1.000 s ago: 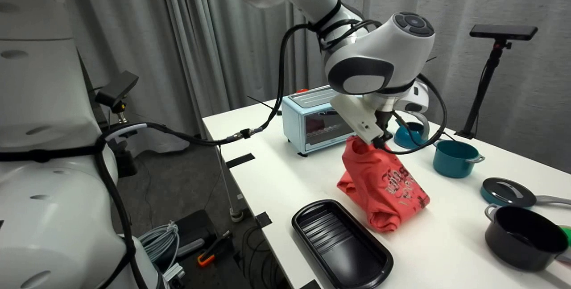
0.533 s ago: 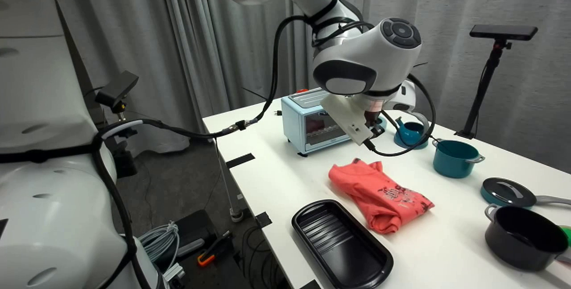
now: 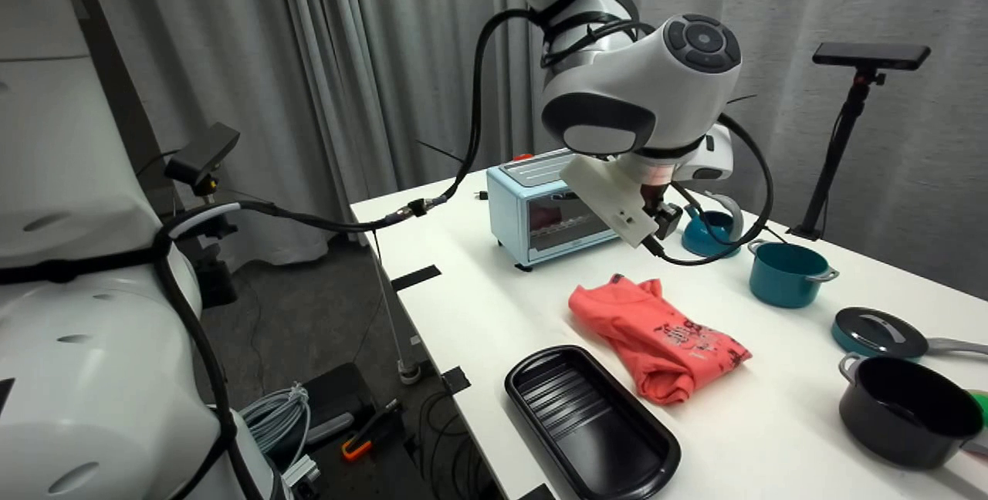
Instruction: Fold the shirt in half
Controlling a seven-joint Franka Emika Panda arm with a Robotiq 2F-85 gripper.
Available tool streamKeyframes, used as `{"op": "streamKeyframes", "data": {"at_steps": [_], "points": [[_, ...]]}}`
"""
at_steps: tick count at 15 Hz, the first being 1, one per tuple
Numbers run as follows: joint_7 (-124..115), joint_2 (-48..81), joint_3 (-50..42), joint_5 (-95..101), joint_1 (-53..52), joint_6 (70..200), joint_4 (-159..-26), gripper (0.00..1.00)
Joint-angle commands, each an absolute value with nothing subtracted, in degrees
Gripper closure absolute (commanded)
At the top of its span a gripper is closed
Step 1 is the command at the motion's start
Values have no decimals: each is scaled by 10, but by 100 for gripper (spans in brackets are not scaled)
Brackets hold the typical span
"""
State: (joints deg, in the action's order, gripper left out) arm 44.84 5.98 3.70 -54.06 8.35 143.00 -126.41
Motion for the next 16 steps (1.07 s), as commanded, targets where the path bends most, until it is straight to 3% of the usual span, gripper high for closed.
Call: {"op": "streamKeyframes", "data": {"at_steps": [1,16], "points": [[455,23,10,-535,73,1429,-1284,0],[355,-144,-76,-336,81,1360,-1364,0]]}}
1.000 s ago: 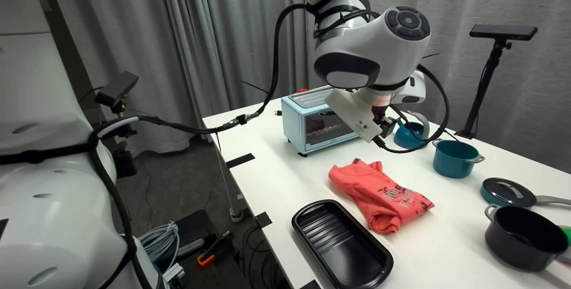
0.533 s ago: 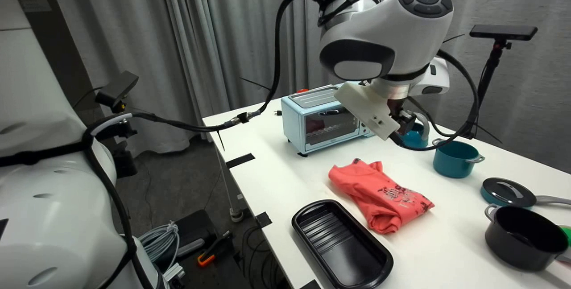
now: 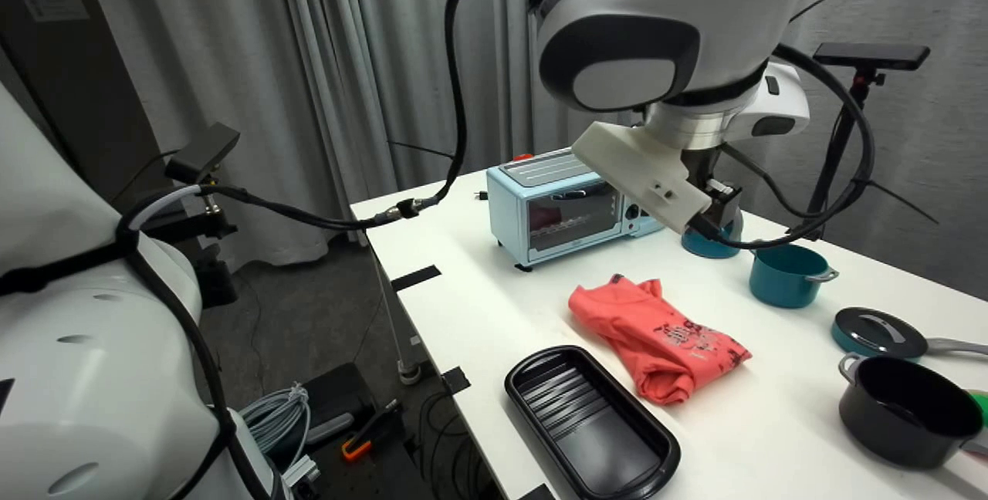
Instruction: Fold the shirt in half
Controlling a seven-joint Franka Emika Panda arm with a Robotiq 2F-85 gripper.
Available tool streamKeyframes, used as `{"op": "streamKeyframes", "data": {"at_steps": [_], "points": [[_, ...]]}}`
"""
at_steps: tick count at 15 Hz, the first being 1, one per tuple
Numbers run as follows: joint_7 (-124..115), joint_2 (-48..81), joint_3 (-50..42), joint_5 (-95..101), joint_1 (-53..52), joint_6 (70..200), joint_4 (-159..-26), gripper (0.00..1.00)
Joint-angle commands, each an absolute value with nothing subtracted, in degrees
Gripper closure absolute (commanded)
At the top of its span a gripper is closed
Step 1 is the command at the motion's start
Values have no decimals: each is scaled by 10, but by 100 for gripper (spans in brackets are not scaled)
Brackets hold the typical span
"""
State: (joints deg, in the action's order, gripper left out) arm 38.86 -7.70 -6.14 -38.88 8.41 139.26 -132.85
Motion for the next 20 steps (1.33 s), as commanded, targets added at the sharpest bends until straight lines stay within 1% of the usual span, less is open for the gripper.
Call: {"op": "streamKeyframes", "data": {"at_steps": [1,9,10,13,20], "points": [[350,-162,-81,-323,79,1351,-1372,0],[351,-289,-124,-278,68,1326,-1430,0],[347,-236,-125,-281,57,1341,-1400,0],[346,-265,-135,-278,57,1339,-1417,0],[346,-268,-135,-278,55,1338,-1421,0]]}}
